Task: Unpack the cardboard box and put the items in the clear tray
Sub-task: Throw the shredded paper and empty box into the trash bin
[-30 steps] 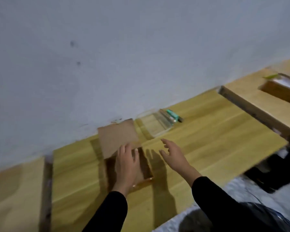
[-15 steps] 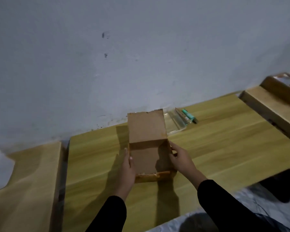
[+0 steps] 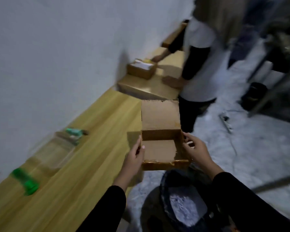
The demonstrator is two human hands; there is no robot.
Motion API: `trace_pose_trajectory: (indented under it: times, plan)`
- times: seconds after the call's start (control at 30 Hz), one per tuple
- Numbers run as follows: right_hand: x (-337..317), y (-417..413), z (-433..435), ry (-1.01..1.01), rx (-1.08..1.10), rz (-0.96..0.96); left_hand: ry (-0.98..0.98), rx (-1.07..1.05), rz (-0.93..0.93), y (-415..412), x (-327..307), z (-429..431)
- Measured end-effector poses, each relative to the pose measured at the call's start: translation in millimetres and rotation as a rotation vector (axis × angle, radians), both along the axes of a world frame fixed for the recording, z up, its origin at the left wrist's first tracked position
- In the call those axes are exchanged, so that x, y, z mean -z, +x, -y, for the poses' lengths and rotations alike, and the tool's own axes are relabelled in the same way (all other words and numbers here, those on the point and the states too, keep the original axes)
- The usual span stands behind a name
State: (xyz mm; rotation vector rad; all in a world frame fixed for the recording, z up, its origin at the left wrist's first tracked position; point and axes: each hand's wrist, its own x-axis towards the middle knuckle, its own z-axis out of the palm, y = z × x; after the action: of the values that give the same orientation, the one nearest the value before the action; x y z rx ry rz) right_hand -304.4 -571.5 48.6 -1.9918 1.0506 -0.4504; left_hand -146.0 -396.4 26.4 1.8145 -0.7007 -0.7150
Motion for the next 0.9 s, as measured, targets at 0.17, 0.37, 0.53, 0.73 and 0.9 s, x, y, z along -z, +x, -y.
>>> trace_pose_trajectory:
  times: [0.17, 0.37, 0.53, 0.73, 0.9]
  plan:
    - [25, -106, 25, 0.072, 0.266, -0.067, 0.044, 0.290, -0.045, -71, 34, 80]
    - [86, -179, 13, 0.151, 0.392, -0.217, 0.189, 0.451, -0.039, -128, 101, 115]
    - [143, -195, -14, 0.447, 0.355, -0.396, 0.439, 0.685, -0.065, -145, 149, 110]
    - [151, -181, -33, 0.426, 0.328, -0.422, 0.455, 0.715, 0.018, -134, 149, 103]
    - [114, -138, -27, 0.364, 0.261, -0.364, 0.384, 0.644, 0.149, -102, 119, 96]
